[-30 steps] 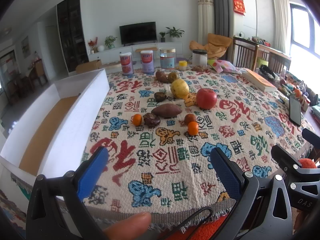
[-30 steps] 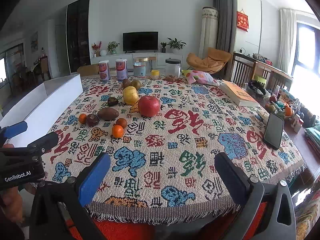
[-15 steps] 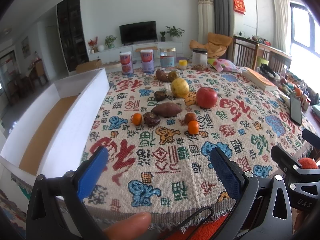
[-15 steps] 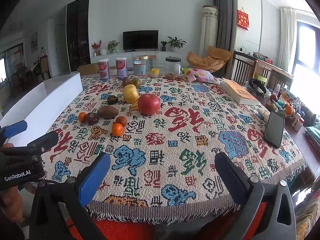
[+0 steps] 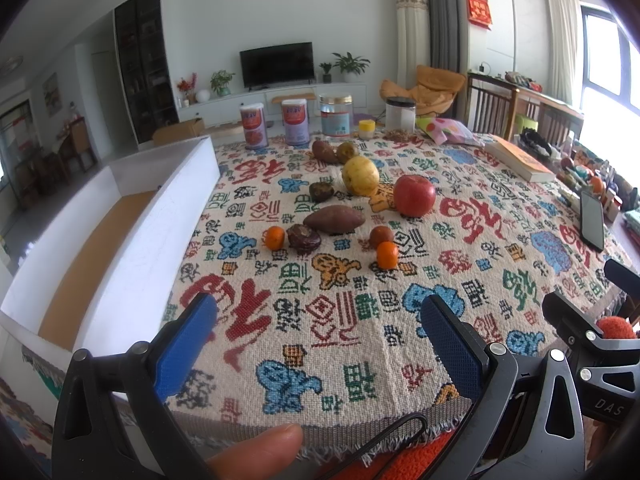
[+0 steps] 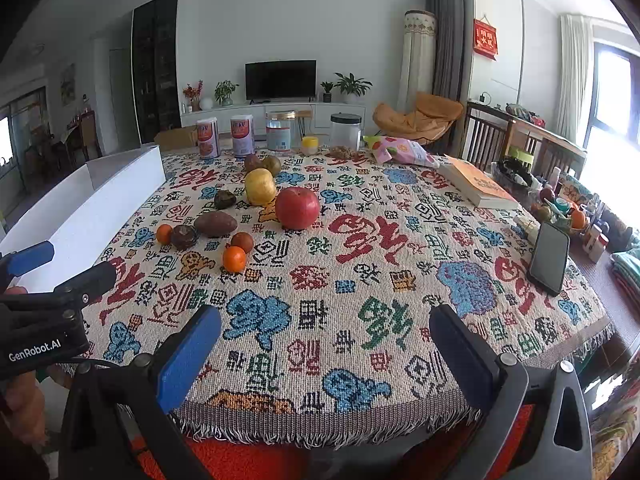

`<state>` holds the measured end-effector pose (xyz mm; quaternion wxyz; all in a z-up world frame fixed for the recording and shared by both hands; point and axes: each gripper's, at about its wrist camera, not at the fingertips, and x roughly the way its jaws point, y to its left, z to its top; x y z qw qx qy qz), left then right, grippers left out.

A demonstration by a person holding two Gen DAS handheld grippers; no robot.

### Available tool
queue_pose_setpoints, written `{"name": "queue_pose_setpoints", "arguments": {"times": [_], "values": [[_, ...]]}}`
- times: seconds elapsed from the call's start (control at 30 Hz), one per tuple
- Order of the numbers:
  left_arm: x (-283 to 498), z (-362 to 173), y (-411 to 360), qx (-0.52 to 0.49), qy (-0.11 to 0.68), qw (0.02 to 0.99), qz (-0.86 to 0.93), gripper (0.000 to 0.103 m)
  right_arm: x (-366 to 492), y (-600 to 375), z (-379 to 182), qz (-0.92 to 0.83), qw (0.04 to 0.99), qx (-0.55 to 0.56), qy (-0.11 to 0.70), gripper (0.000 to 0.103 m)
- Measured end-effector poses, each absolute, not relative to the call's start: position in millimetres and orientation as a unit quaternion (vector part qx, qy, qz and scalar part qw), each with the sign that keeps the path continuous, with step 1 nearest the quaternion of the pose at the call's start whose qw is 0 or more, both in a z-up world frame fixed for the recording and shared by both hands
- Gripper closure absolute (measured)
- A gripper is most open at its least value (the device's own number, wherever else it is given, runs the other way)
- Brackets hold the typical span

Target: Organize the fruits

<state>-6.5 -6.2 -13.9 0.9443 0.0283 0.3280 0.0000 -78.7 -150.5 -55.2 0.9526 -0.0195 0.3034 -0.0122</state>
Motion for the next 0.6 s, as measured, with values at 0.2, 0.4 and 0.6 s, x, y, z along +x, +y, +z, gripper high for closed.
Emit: {"name": "queue_pose_setpoints", "arguments": {"times": [0.2, 0.4, 0.6], "values": [[-6, -15, -5, 0.028, 0.332, 0.943, 0.002, 0.001, -79, -151, -55, -0.012, 0.953, -0.018, 0.303, 0.000], [-6, -17, 4, 0.014, 0.336, 0.942, 0.006, 0.001, -81, -158, -54, -0.023, 0.956, -0.010, 0.293, 0.000], [10, -31, 19, -0.002, 0.359, 0.933, 0.015, 0.001, -77, -156, -58, -0.024, 0.954, -0.015, 0.300, 0.000]]}}
